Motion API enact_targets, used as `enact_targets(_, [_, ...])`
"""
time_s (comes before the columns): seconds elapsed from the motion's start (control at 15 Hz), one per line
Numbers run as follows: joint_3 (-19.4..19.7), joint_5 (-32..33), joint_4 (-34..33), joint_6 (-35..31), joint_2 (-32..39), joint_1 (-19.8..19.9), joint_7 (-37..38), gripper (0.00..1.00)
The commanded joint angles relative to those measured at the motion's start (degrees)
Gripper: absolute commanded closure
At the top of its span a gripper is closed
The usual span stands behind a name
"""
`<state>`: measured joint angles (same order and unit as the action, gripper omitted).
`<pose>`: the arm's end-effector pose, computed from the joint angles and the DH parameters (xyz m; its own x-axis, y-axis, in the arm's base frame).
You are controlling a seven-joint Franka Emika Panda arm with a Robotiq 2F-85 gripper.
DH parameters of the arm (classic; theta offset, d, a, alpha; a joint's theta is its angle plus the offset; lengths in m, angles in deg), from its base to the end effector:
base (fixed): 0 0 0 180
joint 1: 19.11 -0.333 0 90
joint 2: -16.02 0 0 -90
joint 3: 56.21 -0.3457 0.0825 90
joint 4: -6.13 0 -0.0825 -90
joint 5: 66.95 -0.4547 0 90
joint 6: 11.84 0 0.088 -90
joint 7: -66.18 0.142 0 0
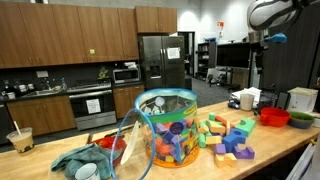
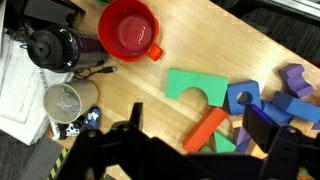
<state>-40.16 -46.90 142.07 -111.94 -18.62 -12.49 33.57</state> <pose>0.3740 -0.2103 0.5030 0.9517 0.2770 -0.1321 0.2939 -0.9465 0.1328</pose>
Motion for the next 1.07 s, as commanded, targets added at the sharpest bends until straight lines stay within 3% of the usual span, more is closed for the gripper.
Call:
enact_targets(0.0, [0.06, 0.01, -0.12, 0.15, 0.02, -0.12, 0.03, 0.0])
enact_targets(0.73, [-0.07, -1.64, 8.07, 0.11, -3.82, -0.75, 0.11, 0.0])
enact_targets(1.0, [0.14, -2.56, 9.11, -3.37, -3.79, -1.8, -0.25, 0.0])
